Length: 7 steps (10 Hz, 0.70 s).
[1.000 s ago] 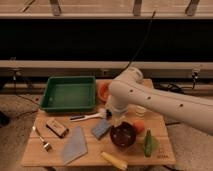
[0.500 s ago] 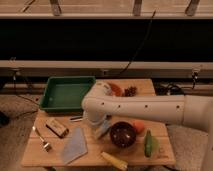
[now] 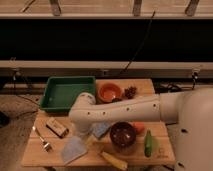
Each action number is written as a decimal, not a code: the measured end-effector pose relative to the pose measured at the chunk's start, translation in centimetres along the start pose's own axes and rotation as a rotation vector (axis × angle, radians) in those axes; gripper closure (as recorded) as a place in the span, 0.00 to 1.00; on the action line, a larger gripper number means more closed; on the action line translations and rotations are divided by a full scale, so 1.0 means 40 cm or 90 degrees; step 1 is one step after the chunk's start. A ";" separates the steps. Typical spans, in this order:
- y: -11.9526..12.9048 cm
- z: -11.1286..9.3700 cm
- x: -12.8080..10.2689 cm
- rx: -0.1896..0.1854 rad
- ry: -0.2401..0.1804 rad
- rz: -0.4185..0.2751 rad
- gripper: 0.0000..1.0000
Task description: Wipe tray with towel
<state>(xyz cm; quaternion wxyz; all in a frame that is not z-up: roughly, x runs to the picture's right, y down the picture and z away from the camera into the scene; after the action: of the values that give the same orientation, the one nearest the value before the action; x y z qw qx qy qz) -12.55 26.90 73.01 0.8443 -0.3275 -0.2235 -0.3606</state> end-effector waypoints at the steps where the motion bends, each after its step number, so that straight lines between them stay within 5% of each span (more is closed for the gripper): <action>1: -0.010 0.016 -0.014 -0.003 0.001 -0.011 0.35; 7: -0.052 0.084 -0.029 0.002 0.016 -0.042 0.35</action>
<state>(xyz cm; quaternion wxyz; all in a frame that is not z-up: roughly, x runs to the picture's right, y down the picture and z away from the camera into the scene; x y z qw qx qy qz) -15.33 28.76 75.41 0.8354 -0.3137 -0.2240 -0.3919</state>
